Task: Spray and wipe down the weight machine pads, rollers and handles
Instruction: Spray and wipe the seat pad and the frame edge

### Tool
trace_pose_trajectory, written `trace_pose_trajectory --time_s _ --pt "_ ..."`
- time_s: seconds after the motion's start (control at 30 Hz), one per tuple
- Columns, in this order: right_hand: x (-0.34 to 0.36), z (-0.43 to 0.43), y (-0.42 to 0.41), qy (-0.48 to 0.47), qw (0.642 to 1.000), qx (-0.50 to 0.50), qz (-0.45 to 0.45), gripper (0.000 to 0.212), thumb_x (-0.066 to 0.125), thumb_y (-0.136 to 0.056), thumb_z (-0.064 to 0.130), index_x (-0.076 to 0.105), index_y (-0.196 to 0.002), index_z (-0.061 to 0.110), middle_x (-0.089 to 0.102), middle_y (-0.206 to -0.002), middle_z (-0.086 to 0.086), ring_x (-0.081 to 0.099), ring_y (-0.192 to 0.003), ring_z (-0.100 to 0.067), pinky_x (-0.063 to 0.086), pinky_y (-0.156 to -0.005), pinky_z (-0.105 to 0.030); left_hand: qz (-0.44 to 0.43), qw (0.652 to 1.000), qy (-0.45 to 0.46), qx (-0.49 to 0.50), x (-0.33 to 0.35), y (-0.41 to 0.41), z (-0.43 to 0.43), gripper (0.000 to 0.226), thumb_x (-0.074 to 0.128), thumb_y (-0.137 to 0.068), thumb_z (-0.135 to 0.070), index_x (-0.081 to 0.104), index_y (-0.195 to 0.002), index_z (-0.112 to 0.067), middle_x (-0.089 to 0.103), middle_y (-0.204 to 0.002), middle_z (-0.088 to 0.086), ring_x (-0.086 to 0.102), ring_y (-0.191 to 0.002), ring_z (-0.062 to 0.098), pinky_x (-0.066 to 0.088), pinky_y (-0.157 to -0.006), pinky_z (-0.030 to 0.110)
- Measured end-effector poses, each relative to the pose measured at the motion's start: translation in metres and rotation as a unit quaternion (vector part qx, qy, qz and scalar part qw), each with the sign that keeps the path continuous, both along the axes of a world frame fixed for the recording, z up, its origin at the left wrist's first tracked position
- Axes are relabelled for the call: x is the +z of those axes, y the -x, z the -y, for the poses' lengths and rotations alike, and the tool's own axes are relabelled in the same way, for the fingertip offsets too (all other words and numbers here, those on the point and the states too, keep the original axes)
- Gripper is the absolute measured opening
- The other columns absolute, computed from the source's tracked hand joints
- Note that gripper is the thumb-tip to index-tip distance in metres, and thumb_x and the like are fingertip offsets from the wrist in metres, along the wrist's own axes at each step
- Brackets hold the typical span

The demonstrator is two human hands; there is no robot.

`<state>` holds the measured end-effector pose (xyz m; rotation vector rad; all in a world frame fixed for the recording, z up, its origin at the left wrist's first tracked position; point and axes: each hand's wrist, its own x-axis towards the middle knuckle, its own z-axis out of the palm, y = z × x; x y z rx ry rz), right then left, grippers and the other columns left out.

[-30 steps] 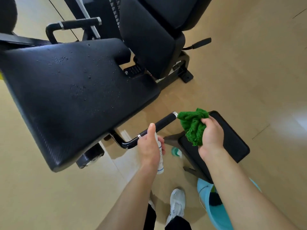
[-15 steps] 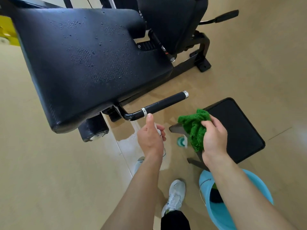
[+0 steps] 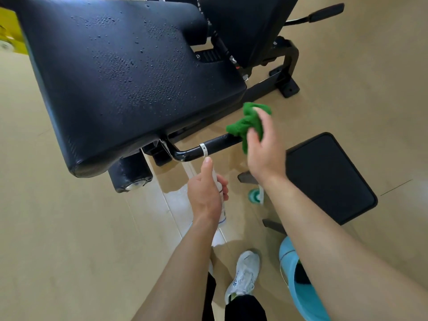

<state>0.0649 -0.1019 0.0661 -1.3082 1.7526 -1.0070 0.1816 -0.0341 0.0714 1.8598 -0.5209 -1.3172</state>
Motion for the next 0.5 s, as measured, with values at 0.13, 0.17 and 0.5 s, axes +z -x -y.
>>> trace_pose_trajectory --time_s 0.13,0.17,0.5 --pt "-0.029 0.005 -0.048 0.104 0.955 0.176 -0.213 0.036 0.052 -0.096 0.024 0.064 -0.130 0.019 0.066 -0.117 -0.005 0.056 -0.100 -0.028 0.043 -0.090 -0.038 -0.001 0.999 0.032 0.011 0.005 -0.027 0.010 0.072 0.044 -0.108 -0.045 0.061 -0.047 -0.011 0.054 -0.048 0.011 0.050 -0.045 0.021 0.045 -0.052 0.029" --pt "-0.035 0.001 -0.054 0.129 0.941 0.190 -0.247 0.036 0.053 -0.097 0.029 0.065 -0.130 0.021 0.065 -0.121 -0.006 0.055 -0.102 -0.029 0.043 -0.092 -0.041 -0.004 0.999 0.037 0.018 0.007 -0.033 0.015 0.072 0.043 -0.108 -0.045 0.060 -0.046 -0.011 0.054 -0.048 0.011 0.050 -0.045 0.020 0.045 -0.054 0.030" --pt "-0.055 0.064 0.049 0.019 0.941 0.217 -0.258 0.038 0.038 -0.102 0.039 0.064 -0.127 0.027 0.059 -0.102 -0.005 0.056 -0.093 -0.025 0.049 -0.081 -0.039 -0.029 0.998 0.036 -0.033 0.006 -0.020 0.042 0.069 0.043 -0.100 -0.054 0.057 -0.045 -0.015 0.053 -0.050 0.009 0.049 -0.046 0.020 0.044 -0.059 0.033"
